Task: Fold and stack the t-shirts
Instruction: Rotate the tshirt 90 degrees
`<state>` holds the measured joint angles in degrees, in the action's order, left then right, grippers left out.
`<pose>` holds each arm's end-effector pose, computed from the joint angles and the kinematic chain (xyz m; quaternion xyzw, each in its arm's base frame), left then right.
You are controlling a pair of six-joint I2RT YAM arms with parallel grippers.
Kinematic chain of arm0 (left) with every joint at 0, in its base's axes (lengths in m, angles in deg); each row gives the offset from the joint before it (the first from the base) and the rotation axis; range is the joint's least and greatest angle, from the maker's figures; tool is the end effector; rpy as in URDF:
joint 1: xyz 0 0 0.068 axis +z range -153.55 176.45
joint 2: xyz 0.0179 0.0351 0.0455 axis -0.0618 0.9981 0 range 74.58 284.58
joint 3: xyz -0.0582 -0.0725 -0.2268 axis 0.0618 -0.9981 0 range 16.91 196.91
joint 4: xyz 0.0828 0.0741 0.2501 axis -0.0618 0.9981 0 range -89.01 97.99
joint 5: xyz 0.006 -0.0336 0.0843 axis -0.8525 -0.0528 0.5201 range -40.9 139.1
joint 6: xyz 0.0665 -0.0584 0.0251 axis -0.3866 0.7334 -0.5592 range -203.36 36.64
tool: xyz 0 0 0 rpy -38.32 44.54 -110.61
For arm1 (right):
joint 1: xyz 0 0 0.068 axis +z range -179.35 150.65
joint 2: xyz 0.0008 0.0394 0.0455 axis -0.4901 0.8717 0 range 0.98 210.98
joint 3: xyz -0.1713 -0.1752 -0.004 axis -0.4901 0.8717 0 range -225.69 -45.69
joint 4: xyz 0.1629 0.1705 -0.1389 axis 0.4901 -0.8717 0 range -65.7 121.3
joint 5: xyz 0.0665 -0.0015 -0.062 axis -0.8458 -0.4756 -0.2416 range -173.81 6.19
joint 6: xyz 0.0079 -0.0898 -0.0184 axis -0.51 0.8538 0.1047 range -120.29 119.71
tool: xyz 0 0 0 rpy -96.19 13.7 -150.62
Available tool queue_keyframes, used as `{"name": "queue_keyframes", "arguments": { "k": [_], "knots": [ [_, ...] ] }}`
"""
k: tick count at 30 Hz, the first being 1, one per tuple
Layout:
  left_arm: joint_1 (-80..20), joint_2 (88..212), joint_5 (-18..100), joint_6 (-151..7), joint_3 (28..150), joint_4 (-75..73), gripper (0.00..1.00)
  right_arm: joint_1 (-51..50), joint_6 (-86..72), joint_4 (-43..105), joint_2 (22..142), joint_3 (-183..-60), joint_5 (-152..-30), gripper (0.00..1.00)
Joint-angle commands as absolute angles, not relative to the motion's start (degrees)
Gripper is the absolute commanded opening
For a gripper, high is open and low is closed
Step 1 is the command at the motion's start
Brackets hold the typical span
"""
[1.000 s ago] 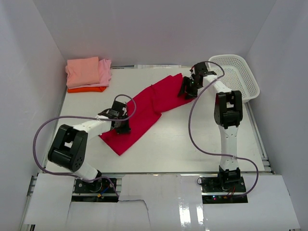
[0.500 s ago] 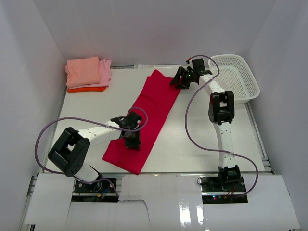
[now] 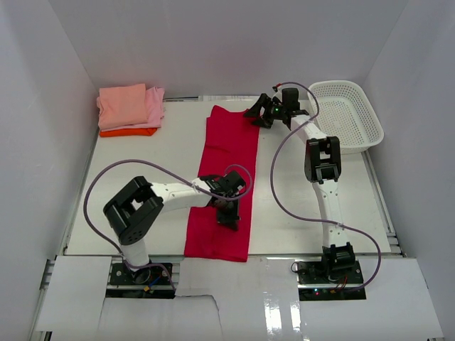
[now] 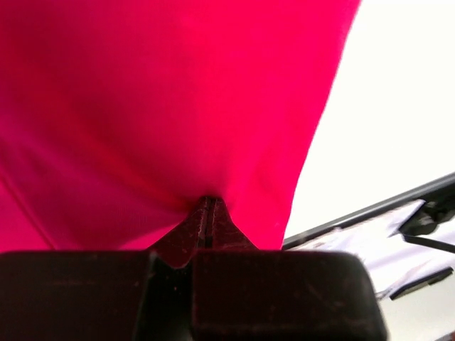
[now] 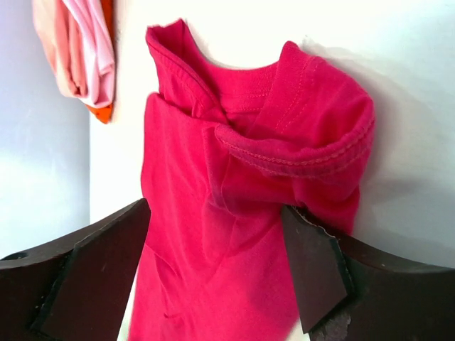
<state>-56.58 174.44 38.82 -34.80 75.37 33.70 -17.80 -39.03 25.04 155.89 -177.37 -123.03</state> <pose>0.1904 -0.2773 0.0704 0.0509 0.9852 -0.1628 0.0183 0.5911 0.1741 0.0987 0.0270 0.8307 0.4641 0.3064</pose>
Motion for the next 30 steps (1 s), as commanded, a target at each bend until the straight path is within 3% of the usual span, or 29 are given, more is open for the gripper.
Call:
{"name": "queue_keyframes", "arguments": {
  "k": [1, 14, 22, 30],
  "knots": [
    [-59.1, 179.1, 38.5, -33.3, 77.2, 32.5, 0.0, -17.0, -42.1, 26.8, 161.1, -178.0, -121.0, 0.82],
    [-60.9, 180.1, 40.2, -34.0, 84.6, 32.2, 0.0, -17.2, -44.4, 31.2, 161.1, -179.4, -121.2, 0.84],
    [-60.8, 178.9, 44.7, -36.0, 95.8, 37.1, 0.02, -18.8, -45.2, 37.4, 156.0, -178.8, -122.7, 0.84],
    [-48.6, 171.4, 44.8, -39.2, 111.7, 45.9, 0.06, -22.7, -44.4, 36.0, 142.4, -175.5, -125.7, 0.84]
  ]
}}
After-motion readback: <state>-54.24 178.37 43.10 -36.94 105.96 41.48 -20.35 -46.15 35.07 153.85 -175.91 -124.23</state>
